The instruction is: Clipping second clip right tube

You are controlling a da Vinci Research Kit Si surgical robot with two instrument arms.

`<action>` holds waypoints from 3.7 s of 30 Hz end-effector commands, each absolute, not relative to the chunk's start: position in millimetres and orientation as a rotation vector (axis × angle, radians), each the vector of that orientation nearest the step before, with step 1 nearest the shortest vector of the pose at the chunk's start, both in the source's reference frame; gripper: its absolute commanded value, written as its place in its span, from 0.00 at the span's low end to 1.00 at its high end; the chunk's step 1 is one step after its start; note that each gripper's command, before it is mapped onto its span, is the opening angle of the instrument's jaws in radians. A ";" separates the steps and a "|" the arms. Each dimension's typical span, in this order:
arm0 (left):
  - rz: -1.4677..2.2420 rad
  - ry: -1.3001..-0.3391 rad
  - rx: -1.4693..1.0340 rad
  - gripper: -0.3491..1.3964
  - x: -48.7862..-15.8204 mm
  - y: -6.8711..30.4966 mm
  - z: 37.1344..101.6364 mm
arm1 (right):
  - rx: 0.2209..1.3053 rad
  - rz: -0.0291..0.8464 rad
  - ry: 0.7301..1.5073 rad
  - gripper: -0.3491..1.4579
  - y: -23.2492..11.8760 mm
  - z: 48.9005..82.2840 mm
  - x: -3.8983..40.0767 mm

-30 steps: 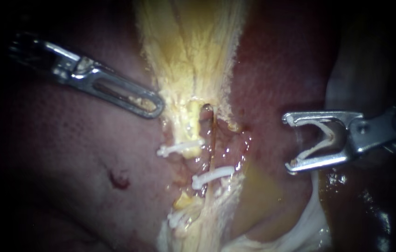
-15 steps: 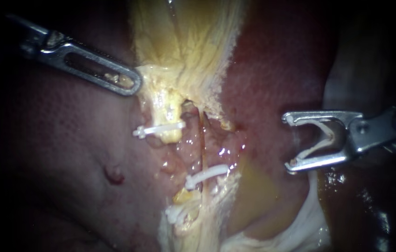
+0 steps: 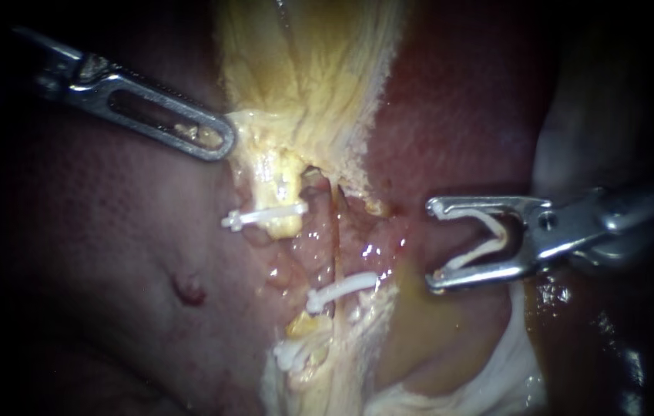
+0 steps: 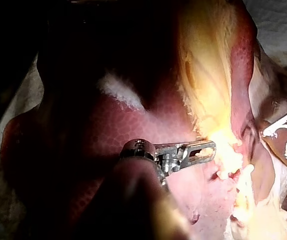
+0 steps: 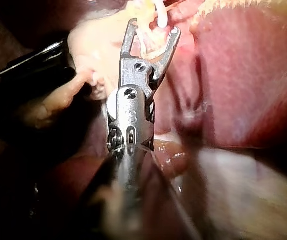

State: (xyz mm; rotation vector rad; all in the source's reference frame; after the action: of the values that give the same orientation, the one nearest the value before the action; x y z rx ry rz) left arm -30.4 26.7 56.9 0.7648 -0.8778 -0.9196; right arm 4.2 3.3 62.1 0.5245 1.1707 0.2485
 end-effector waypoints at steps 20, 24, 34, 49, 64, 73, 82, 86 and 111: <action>-0.922 -0.878 0.759 0.00 -30.6 26.5 57.2 | 0.663 0.367 1.127 0.47 0.8 70.9 9.4; -0.922 -0.878 0.759 0.00 -30.6 26.5 57.2 | 0.680 0.369 1.123 0.47 0.7 71.8 9.8; -0.920 -0.878 0.762 0.00 -30.6 26.5 57.2 | 0.712 0.376 1.117 0.47 0.4 72.5 11.7; -0.925 -0.876 0.765 0.00 -30.6 26.5 57.3 | 0.797 0.373 1.136 0.47 0.3 73.1 14.3; -0.924 -0.876 0.765 0.00 -30.5 26.6 57.5 | 0.894 0.395 1.213 0.47 -0.2 71.3 14.8; -0.924 -0.876 0.765 0.00 -30.5 26.6 57.5 | 0.968 0.390 1.263 0.47 -0.6 69.3 15.0; -0.929 -0.875 0.768 0.00 -30.4 26.6 57.6 | 1.000 0.391 1.288 0.46 -0.4 67.9 14.7; -0.929 -0.875 0.768 0.00 -30.4 26.6 57.6 | 1.004 0.396 1.286 0.45 -0.3 68.0 14.7; -0.928 -0.875 0.767 0.00 -30.5 26.5 57.8 | 1.041 0.426 1.264 0.05 0.2 68.9 13.2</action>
State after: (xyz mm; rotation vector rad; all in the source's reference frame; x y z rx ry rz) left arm -30.5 26.5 57.8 0.7670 -0.8749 -0.9287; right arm 13.2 0.2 68.9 1.0459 1.2629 0.4302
